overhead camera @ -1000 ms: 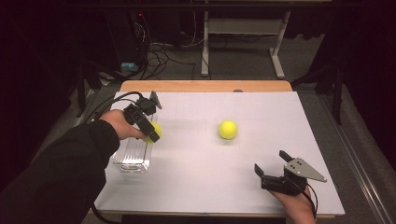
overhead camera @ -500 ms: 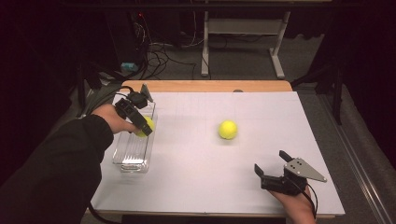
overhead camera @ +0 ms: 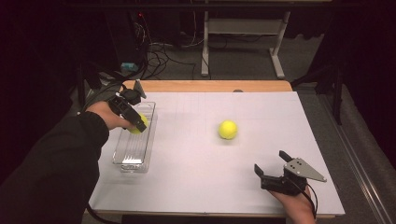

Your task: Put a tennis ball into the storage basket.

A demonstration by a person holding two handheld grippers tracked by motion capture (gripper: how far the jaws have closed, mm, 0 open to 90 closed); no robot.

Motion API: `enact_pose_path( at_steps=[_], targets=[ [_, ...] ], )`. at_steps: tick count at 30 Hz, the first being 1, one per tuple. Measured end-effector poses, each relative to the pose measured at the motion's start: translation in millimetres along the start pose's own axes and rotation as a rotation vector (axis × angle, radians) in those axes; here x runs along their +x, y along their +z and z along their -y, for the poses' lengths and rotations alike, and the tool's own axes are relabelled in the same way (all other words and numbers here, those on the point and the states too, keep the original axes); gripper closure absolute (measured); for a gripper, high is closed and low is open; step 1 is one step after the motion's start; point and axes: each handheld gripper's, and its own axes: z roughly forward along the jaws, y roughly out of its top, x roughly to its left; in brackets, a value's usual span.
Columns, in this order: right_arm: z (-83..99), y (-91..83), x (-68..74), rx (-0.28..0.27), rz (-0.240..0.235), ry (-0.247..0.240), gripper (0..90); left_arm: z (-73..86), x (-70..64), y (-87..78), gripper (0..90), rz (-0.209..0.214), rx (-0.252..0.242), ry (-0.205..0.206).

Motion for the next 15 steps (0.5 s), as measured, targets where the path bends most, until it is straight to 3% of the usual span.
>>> enact_pose_path(
  at_steps=[15],
  targets=[
    [0.5,0.7,-0.6,0.000,-0.001,0.002,0.0,1.0,20.9,5.8,27.3,-0.021,0.016,-0.065]
  ],
)
